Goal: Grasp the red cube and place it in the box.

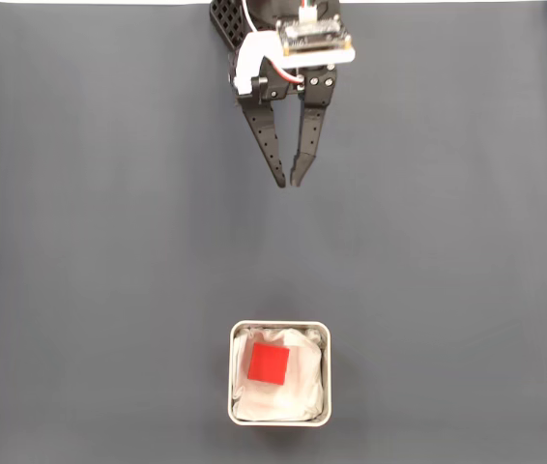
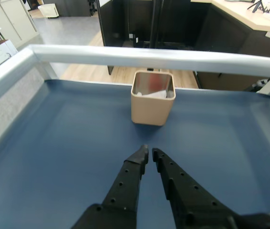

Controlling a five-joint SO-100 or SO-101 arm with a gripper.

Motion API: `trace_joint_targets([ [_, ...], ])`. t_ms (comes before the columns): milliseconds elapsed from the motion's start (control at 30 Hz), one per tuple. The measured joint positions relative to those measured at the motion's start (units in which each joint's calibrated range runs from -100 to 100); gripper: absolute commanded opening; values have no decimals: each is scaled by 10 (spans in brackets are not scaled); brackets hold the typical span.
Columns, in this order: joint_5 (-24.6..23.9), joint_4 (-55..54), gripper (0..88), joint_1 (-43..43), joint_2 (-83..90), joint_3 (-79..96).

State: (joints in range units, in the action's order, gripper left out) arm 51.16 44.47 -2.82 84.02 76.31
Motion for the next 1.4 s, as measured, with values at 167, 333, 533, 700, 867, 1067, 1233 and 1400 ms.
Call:
trace_joint_targets([
  [167, 0, 22, 0, 7, 96, 137],
  [333, 3, 63, 0, 31, 135, 217],
  [533, -2, 195, 0, 32, 151, 231],
  [700, -10, 264, 0, 31, 152, 231],
  [867, -20, 298, 0, 31, 158, 231],
  [1067, -21, 302, 6, 31, 160, 231],
  [1233, -21, 302, 6, 31, 160, 231],
  [1400, -21, 302, 6, 31, 160, 231],
])
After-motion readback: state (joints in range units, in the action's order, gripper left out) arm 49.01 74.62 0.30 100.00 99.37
